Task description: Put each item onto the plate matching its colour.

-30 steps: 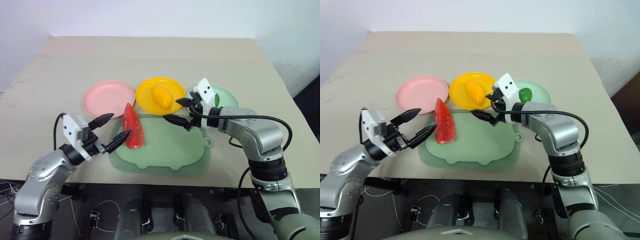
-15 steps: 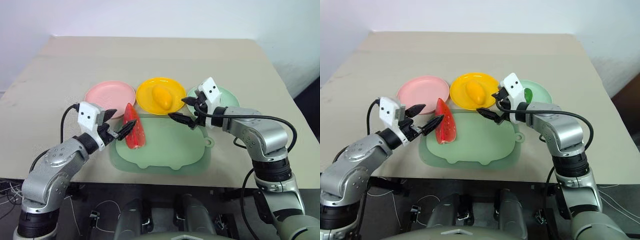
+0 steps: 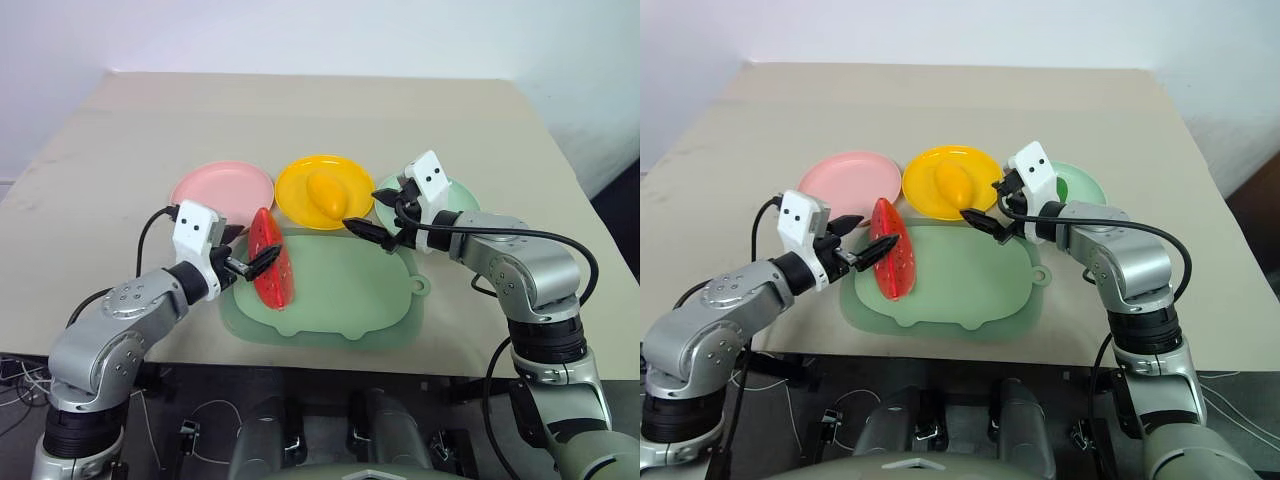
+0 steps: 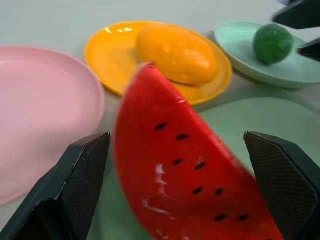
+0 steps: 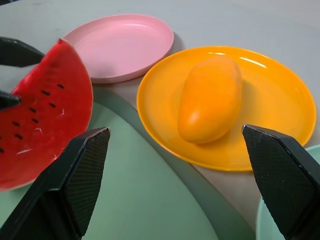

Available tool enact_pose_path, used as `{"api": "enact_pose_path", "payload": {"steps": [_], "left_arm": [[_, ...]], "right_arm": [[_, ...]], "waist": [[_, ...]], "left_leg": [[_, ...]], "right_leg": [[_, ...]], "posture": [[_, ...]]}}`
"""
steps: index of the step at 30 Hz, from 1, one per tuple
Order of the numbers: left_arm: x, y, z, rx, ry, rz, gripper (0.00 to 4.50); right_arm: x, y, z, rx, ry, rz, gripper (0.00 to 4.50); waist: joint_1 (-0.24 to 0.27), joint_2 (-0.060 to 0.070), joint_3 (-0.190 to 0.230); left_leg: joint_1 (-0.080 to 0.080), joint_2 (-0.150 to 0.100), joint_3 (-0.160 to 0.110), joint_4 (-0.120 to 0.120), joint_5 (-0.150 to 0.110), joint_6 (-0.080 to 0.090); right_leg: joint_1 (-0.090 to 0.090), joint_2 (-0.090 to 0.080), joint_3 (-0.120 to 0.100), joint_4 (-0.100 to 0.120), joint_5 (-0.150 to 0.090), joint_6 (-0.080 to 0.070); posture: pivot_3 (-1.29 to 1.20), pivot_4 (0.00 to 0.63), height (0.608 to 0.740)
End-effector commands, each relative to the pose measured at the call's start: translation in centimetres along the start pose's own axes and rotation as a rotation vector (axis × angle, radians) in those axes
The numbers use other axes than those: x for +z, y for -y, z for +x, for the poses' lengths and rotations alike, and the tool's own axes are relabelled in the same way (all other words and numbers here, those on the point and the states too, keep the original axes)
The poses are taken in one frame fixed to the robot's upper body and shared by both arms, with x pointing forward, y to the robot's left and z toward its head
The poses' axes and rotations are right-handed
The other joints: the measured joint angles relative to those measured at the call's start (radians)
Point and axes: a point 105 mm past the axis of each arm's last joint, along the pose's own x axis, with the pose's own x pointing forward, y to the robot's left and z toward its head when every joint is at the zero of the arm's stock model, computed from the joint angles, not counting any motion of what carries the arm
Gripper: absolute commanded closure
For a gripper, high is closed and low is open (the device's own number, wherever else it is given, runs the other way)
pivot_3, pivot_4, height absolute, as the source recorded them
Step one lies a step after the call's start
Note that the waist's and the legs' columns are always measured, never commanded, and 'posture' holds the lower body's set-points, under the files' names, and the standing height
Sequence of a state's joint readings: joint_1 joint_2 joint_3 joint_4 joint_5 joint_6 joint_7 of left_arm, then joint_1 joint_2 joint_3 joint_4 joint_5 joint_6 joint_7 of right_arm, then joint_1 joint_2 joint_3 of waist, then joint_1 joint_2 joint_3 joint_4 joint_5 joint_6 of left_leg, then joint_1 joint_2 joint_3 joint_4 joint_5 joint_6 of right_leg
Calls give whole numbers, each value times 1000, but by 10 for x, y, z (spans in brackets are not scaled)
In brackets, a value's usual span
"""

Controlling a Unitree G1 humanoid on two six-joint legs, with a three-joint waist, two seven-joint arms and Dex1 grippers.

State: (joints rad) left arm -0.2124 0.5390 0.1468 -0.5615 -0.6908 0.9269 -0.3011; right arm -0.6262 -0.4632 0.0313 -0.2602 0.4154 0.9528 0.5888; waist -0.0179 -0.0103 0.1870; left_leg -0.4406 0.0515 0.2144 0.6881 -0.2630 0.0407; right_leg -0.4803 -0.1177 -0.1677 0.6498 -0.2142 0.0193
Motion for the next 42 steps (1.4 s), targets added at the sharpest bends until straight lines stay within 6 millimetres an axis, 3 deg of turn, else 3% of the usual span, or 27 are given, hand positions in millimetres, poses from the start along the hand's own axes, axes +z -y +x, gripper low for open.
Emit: {"api": "enact_pose_path", "payload": {"steps": [1, 19, 22, 27, 29, 34, 39, 42], "left_arm": [[11, 10, 1, -42, 26, 11, 0], [-4, 2, 8, 14, -156, -8, 0], [-6, 1, 6, 10, -173, -6, 629], [-8, 5, 5, -5, -194, -2, 2292], [-7, 6, 6, -8, -194, 2, 2693], [16, -8, 3, 37, -133, 33, 2717], [61, -51, 1, 209, -1, 51, 2717], [74, -81, 0, 305, 19, 47, 2717]], "right_arm": [[10, 1, -5, -17, 42, -28, 19], [9, 10, -4, -49, 29, -22, 19], [9, 11, -4, -58, 28, -20, 0], [8, 13, -4, -71, 26, -18, 0], [8, 14, -4, -74, 26, -17, 0], [7, 15, -4, -84, 25, -19, 0], [8, 13, -4, -77, 37, -18, 0], [10, 11, -4, -70, 46, -17, 0]], "waist": [[1, 0, 0], [3, 0, 0], [3, 0, 0], [4, 0, 0], [4, 0, 0], [4, 0, 0], [4, 0, 0], [4, 0, 0]], "left_leg": [[0, 0, 0, 0, 0, 0], [0, 0, -1, 2, 0, 0], [0, 0, -1, 2, 0, 0], [0, 0, -1, 2, 0, 0], [0, 0, -1, 3, 0, 0], [0, 0, -1, 3, 0, 0], [-1, 0, -1, 4, 0, 0], [-1, 0, -1, 4, 0, 0]], "right_leg": [[0, 0, 0, 0, 0, 0], [0, 0, 0, 2, 0, 0], [0, 0, 0, 2, 0, 0], [0, 0, 0, 2, 0, 0], [1, 0, 0, 2, 0, 0], [1, 0, 0, 2, 0, 0], [1, 0, 0, 3, 0, 0], [1, 0, 0, 3, 0, 0]], "posture": [[0, 150, 696], [0, 150, 696], [0, 150, 696], [0, 150, 696], [0, 150, 696], [0, 150, 696], [0, 150, 696], [0, 150, 696]]}}
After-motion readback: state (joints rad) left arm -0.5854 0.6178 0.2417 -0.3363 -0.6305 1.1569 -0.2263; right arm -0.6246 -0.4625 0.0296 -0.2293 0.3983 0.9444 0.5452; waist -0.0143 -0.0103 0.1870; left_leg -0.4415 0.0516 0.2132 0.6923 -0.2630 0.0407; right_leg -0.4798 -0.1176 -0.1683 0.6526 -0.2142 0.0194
